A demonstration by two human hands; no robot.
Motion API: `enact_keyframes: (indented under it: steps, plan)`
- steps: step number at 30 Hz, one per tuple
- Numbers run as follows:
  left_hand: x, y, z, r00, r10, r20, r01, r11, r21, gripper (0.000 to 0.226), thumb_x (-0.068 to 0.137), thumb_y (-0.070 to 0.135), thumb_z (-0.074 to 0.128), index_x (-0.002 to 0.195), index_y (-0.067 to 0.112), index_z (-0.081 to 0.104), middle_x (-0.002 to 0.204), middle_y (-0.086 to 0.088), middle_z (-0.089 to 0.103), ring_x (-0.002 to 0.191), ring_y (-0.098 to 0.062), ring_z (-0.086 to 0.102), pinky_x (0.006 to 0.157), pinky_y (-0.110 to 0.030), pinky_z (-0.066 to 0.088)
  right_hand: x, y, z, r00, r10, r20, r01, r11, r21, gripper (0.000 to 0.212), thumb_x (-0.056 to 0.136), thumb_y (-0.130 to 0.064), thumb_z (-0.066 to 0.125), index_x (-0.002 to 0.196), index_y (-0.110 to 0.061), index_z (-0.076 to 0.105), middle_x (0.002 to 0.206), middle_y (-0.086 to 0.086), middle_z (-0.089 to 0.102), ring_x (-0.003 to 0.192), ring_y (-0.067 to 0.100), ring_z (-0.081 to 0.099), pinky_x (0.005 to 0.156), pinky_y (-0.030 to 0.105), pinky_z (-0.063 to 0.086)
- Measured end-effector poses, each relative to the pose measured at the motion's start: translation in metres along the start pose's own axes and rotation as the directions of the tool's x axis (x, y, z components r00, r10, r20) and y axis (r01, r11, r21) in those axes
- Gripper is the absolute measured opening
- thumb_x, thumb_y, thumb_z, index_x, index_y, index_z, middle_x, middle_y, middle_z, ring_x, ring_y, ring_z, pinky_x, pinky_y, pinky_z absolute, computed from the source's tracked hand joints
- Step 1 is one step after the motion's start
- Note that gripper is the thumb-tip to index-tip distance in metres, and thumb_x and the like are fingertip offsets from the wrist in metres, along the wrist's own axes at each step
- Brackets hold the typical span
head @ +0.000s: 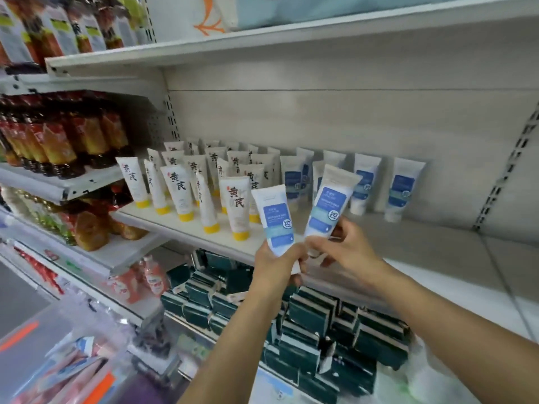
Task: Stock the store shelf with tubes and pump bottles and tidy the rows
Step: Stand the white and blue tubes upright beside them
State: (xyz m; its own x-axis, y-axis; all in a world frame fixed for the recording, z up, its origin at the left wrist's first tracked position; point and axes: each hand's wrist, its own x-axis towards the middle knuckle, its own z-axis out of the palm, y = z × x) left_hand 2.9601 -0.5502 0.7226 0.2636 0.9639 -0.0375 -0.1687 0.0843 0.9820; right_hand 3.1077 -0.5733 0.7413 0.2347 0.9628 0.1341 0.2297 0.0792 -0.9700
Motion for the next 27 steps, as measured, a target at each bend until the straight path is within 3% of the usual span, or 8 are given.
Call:
enact_keyframes:
  steps: [4,7,10,15,27]
  plan:
    - [0.016,0.002,0.032,1.000,-0.018,0.011,0.018,0.999,-0.036,0.017,0.086,0.011,0.066,0.100,0.009,0.056,0.069,-0.008,0.061,0.054,-0.018,0.054,0.044,-0.025,0.040,0.015,0.010,-0.032,0.998,-0.007,-0.068,0.002,0.997,-0.077,0.030,0.078,-0.016,0.079,0.098,-0.026,0.058,0.091,0.002,0.071,0.072,0.020,0.070,0.053,0.026,0.052]
    - [0.030,0.000,0.047,0.999,-0.036,-0.022,0.035,0.998,-0.049,0.016,0.086,0.014,0.065,0.099,0.010,0.056,0.072,-0.008,0.060,0.055,-0.018,0.053,0.044,-0.024,0.038,0.031,0.023,-0.057,0.989,-0.023,-0.147,-0.002,0.985,-0.172,0.035,0.074,-0.020,0.082,0.100,-0.026,0.059,0.089,-0.007,0.068,0.080,0.014,0.066,0.062,0.021,0.049]
    - [0.041,-0.001,0.055,0.999,-0.044,-0.024,0.042,0.997,-0.063,0.015,0.087,0.016,0.064,0.100,0.011,0.057,0.073,-0.008,0.060,0.056,-0.018,0.053,0.044,-0.024,0.036,0.048,0.035,-0.078,0.985,0.021,-0.170,-0.055,0.979,-0.198,0.042,0.071,-0.025,0.083,0.107,-0.024,0.060,0.095,-0.010,0.069,0.084,0.008,0.066,0.071,0.024,0.049]
    - [0.054,-0.004,0.062,0.999,-0.046,0.019,0.048,0.995,-0.087,0.018,0.089,0.019,0.066,0.104,0.011,0.059,0.071,-0.005,0.061,0.056,-0.016,0.053,0.044,-0.024,0.038,0.077,0.048,-0.095,0.969,-0.022,-0.244,-0.045,0.963,-0.266,0.038,0.073,-0.021,0.082,0.104,-0.017,0.060,0.098,0.000,0.070,0.083,0.014,0.065,0.071,0.027,0.047]
    - [0.082,-0.004,0.068,0.998,-0.049,0.043,0.052,0.995,-0.089,0.023,0.088,0.016,0.066,0.110,0.010,0.060,0.070,-0.006,0.060,0.057,-0.015,0.053,0.046,-0.025,0.039,0.117,0.077,-0.088,0.967,-0.027,-0.252,-0.099,0.876,-0.472,0.056,0.067,-0.036,0.081,0.115,-0.023,0.056,0.108,-0.003,0.067,0.096,0.021,0.066,0.084,0.043,0.055]
